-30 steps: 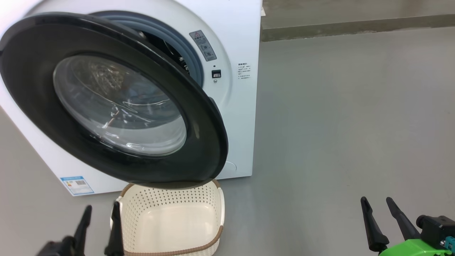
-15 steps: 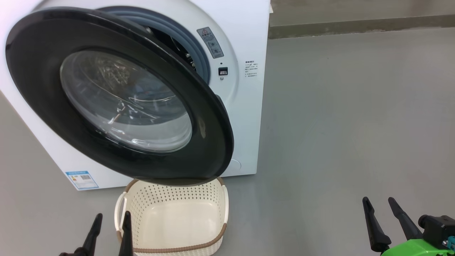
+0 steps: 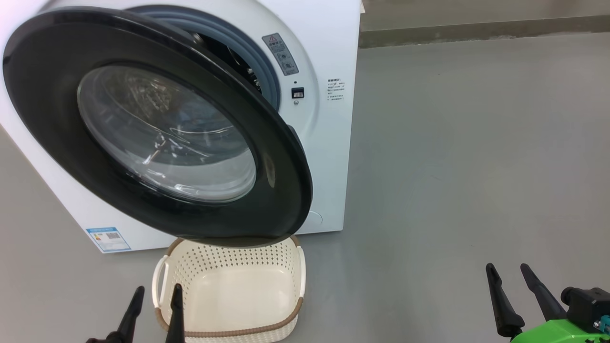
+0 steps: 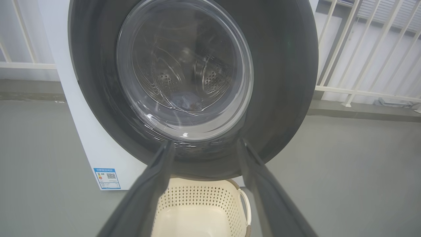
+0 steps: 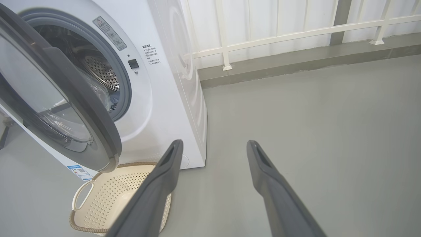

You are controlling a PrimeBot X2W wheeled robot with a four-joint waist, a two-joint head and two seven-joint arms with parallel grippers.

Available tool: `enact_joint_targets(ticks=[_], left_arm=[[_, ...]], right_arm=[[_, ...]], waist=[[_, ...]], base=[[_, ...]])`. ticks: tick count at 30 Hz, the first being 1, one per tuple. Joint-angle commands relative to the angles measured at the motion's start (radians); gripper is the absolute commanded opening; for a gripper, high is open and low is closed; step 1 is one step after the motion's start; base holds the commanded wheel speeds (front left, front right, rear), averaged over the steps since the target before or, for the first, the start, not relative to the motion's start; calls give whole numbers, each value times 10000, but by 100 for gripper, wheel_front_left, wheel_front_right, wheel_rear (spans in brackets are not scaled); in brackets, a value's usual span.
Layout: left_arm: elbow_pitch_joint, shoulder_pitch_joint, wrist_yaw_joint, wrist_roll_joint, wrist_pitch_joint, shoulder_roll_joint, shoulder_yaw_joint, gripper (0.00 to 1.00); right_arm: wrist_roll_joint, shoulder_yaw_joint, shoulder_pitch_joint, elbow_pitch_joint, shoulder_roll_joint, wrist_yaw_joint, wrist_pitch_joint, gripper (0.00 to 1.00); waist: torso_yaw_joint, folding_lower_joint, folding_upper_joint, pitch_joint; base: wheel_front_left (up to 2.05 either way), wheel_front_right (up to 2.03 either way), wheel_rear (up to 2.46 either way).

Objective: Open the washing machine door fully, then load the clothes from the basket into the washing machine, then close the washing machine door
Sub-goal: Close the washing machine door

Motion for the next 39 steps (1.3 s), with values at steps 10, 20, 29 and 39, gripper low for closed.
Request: enact_joint_targets(ticks=[10, 20, 29, 39], left_arm=[[-276, -351, 83, 45, -59, 167, 205, 100], [-181, -682, -83, 103, -40, 125, -139, 100], [-25, -1093, -300, 177, 16, 99, -519, 100], [389, -1766, -580, 158, 0, -167, -970, 100]], right_arm=[[-167, 95, -349, -394, -145, 44, -19, 100], [-257, -168, -730, -769, -239, 44, 0, 0], [-283, 713, -2170, -1366, -774, 44, 273, 0], [182, 2814, -4264, -471, -1085, 44, 156, 0]], waist=[[105, -1, -1, 31], [739, -1, -1, 169], [1747, -1, -1, 327], [2882, -1, -1, 563]], base=[[0, 0, 0], [0, 0, 0], [0, 0, 0], [0, 0, 0]])
